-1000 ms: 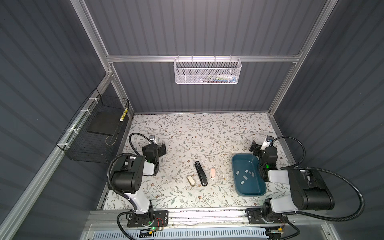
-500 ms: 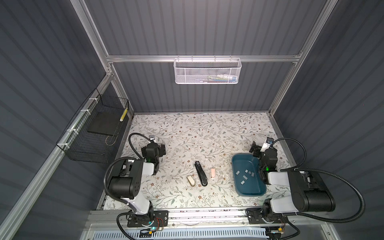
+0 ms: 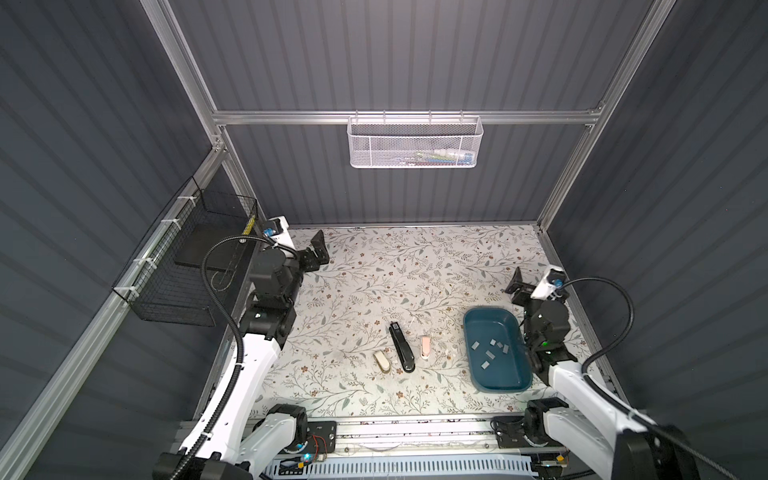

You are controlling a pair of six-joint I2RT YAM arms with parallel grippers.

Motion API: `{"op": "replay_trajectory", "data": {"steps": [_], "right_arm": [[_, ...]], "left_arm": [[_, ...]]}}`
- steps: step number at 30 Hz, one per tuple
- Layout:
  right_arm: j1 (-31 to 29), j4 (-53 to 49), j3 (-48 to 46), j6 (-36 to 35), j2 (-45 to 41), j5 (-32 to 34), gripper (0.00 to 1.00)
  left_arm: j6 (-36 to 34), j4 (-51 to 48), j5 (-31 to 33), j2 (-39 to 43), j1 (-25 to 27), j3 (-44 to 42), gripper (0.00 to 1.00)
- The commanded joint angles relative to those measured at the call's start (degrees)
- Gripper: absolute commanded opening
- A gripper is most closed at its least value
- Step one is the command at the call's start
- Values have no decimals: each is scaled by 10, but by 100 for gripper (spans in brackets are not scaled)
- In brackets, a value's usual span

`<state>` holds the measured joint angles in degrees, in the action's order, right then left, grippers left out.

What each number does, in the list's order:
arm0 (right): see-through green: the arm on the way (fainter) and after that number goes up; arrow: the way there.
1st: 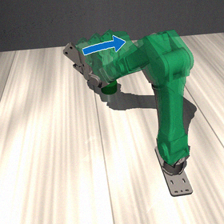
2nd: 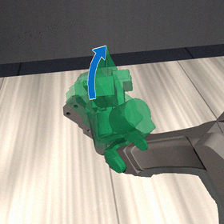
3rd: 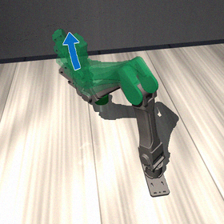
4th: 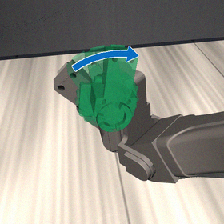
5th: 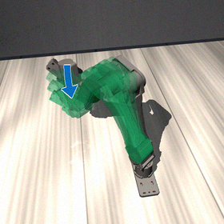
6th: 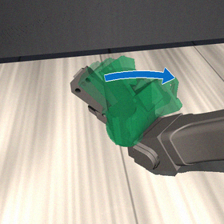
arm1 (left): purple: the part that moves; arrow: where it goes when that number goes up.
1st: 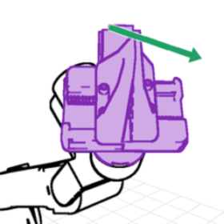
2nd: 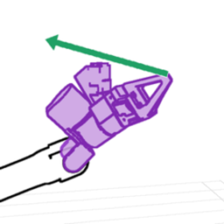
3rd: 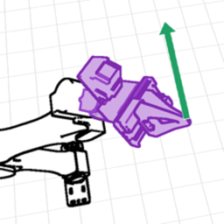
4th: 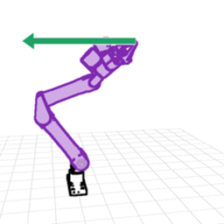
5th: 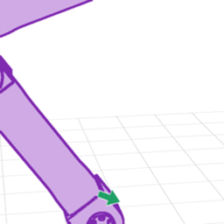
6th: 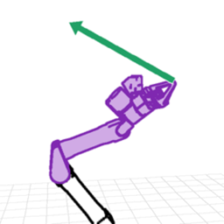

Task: Load the staples into the stapler
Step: 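Reach the left gripper toward the pink stapler beside the black stapler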

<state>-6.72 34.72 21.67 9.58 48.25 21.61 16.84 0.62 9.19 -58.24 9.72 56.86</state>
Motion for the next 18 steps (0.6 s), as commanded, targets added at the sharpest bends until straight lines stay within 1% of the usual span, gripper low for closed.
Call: {"op": "replay_trajectory", "data": {"steps": [1,2,3,4,5,6,7,8,9,11,13,14,16,17,18], "right_arm": [[6,-331,104,140,-83,-112,99],[6,-368,123,140,-91,-135,99],[7,-417,140,181,-106,-130,99],[9,-441,141,216,-123,-132,99],[16,-437,134,220,-142,-174,99],[22,-404,116,199,-163,-248,99],[21,-388,103,188,-183,-302,99],[21,-387,95,193,-198,-313,99],[21,-397,84,211,-214,-296,99],[22,-414,63,230,-242,-261,99],[22,-399,40,215,-260,-266,99],[22,-397,32,210,-262,-266,99],[21,-414,34,209,-250,-256,99],[21,-428,41,209,-242,-256,99],[21,-439,49,207,-232,-264,99]], "left_arm": [[101,-177,84,-31,-5,55,100],[77,-187,59,-38,-9,73,100],[55,-180,12,-45,-9,87,100],[49,-172,-27,-52,-9,101,100],[48,-166,-50,-55,-9,114,99],[47,-158,-78,-62,-9,129,99],[37,-147,-105,-68,-8,144,100],[29,-139,-121,-74,-4,157,100],[9,-128,-137,-84,4,172,100],[-66,-110,-216,-104,27,202,100],[-147,-99,-290,-117,56,218,100],[-186,-87,-316,-122,72,219,100],[-247,-89,-346,-148,92,236,100],[-272,-105,-360,-162,95,263,100],[-314,-135,-386,-179,95,277,99]]}}
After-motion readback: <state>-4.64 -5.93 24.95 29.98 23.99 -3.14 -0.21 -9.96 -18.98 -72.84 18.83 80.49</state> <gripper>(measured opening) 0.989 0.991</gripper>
